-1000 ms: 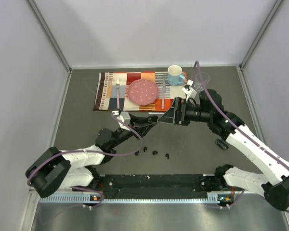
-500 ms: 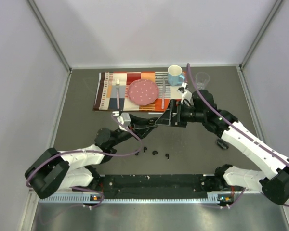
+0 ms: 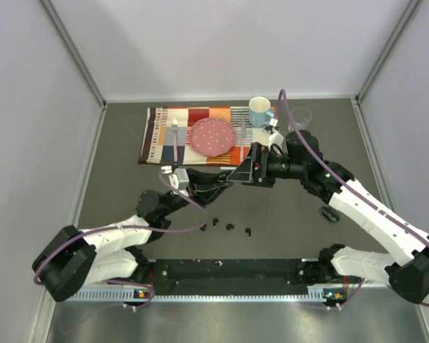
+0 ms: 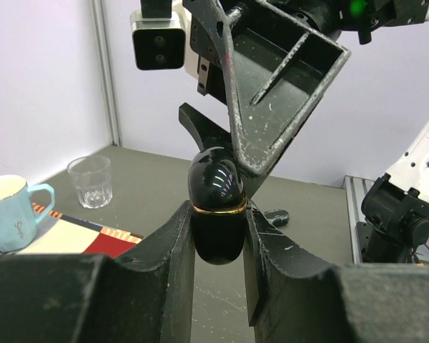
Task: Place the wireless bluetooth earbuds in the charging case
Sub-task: Open the charging case, then adjust the charging case.
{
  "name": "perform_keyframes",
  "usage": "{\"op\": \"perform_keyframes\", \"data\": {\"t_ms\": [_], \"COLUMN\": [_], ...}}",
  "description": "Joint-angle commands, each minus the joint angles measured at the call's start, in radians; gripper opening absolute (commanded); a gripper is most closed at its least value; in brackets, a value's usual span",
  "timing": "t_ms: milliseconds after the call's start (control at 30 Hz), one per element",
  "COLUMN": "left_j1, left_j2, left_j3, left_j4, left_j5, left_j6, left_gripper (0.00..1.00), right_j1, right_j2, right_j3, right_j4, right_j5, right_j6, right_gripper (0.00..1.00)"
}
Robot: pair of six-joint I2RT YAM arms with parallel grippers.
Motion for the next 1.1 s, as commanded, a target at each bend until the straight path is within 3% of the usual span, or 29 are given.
{"op": "perform_keyframes", "data": {"t_ms": [0,200,600,833,1067], "left_j1": [-0.015,-0.015,-0.015,-0.013,-0.015], "left_j2": [-0.050,-0.070,-0.104,-0.096,-0.084], "left_j3": [0.038,0.031,0.023,0.049,0.069], "left_j4": [0.138,0.106,0.058,0.044,0.032], "left_j5": [0.100,0.089,-0.012,0.003,0.022], "left_j6": [0.033,0.061,0.134,0.139,0.137], "left_gripper": [0.00,0.00,0.00,0.00,0.00], "right_j1": [-0.014,-0.048,-0.071,-0.071,-0.037], "right_j2": [0.018,0.000,-0.151,-0.145,-0.073], "right_j3": [0.025,-0.029,-0.138,-0.195,-0.176], "right_j4": [0.132,0.297,0.383,0.487,0.534], "right_j5": [0.023,-0.097,-0.178,-0.209,-0.238], "right_j6": [0.081,0.181,0.277,0.354,0.371], "right_gripper": [0.93,0.95,0.96,0.82,0.75]}}
